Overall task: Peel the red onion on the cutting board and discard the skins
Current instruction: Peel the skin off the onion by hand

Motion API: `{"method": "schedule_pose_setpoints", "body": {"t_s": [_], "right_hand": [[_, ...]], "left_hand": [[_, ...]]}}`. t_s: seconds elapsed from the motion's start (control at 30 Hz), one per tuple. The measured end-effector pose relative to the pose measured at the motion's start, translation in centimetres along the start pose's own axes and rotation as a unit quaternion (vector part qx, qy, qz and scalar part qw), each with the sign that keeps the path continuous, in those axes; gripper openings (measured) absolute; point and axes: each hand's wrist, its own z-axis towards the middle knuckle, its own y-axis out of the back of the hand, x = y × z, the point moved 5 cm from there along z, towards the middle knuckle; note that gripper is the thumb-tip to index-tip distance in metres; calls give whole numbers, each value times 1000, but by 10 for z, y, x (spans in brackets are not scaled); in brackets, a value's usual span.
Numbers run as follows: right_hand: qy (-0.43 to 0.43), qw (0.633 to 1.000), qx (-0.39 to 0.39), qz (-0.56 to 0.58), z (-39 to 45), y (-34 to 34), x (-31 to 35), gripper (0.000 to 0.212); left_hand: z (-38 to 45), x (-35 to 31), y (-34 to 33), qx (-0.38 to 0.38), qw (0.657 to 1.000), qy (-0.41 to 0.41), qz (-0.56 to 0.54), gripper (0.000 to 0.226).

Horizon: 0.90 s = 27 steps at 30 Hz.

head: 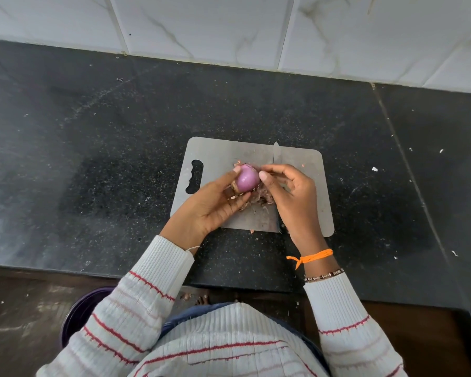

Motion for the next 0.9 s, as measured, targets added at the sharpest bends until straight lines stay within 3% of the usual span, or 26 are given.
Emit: {"method": "schedule_pose_setpoints", "body": {"t_s": [0.13,0.33,0.47,0.67,0.9], "right_hand": [[-24,999,24,7,-1,-1,-7,12],[8,998,5,-58,-3,-1,-1,19],[45,995,-30,-78,-2,2,3,11],[30,990,-81,-108,-1,10,-7,3],[32,985,-66,-156,3,13,-17,7]], "left_hand": [[-3,-4,0,29,996,-59,52,38],[-8,-10,-2,-1,966,-149,213,64],[-10,-10,-7,-5,944,-177,277,62],[-7,-8,-3,-1,953,-158,258,63],[-6,-4,-2,23,966,-137,220,58]]}}
